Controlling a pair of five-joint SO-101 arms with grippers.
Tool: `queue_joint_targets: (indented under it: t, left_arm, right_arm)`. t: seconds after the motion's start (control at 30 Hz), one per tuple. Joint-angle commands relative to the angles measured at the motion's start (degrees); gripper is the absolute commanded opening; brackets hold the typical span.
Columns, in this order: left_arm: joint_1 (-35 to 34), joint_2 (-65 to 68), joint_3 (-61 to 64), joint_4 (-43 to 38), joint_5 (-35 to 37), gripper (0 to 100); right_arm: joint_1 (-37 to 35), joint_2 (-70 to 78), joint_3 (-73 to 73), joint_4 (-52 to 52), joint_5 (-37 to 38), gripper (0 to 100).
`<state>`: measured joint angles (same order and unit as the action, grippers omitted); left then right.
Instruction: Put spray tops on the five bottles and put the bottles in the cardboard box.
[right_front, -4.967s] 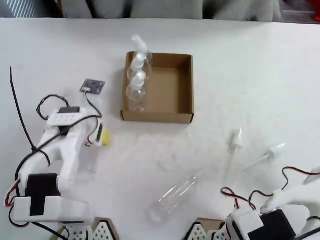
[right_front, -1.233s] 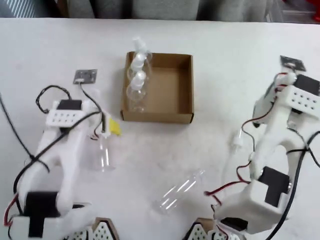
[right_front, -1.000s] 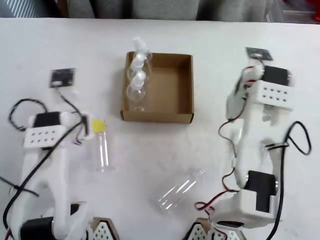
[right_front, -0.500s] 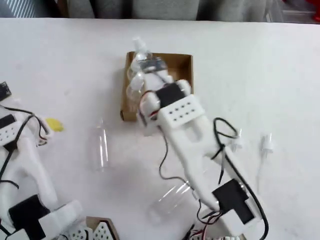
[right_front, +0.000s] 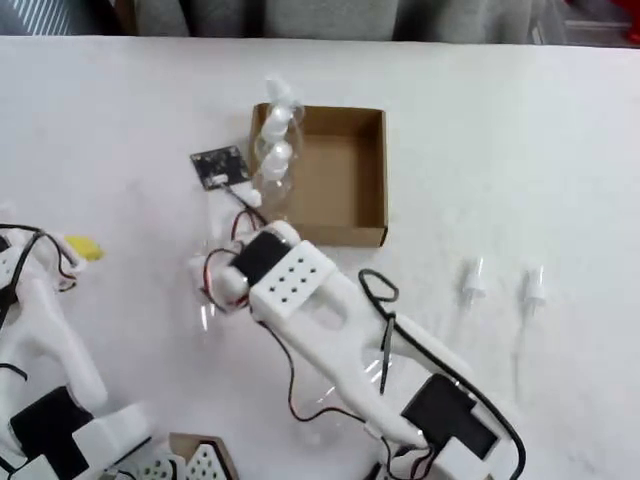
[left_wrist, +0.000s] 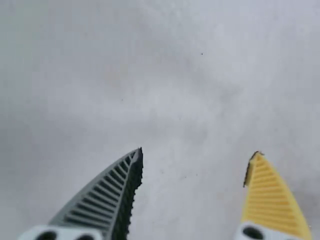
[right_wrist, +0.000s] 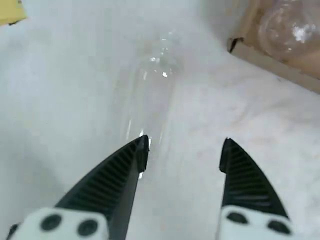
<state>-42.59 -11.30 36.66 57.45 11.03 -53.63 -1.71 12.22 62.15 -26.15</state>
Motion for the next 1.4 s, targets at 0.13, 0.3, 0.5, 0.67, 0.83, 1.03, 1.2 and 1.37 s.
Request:
queue_joint_targets:
  t: [0.13,0.3,0.5,0.67,0.83,1.03,1.2,1.37]
  left_arm:
    - [-0.5,0.0,-2.5,-1.0,0.6,32]
    - [-0.3,0.0,-2.5,-1.0,0.6,32]
    - [1.5,0.1,-2.4,-1.0,0.7,32]
    - [1.5,0.1,-2.4,-1.0,0.7,32]
    - [1.5,0.1,-2.4,-1.0,0.7,32]
    - [1.5,0.1,-2.1,-1.0,0.6,32]
    - [1.6,0.1,-1.2,-1.1,0.4,32]
    - [3.2,0.1,-1.1,-0.7,0.4,32]
  right_arm:
    - [-3.6,4.8,-1.0,-11.7,-4.0,22.6]
    - [-3.5,7.8,-1.8,-13.7,-5.5,22.6]
    - [-3.6,13.4,-5.2,-13.8,-5.5,22.7]
    - [-3.6,19.1,-9.9,-13.3,-5.6,22.7]
    - [-3.6,23.2,-12.9,-13.3,-5.6,22.7]
    - [-3.6,28.8,-16.5,-12.4,-5.1,19.5]
    - [-3.5,30.1,-22.0,-5.3,-1.8,1.0]
    - [-2.8,24.2,-25.2,7.3,5.6,1.6]
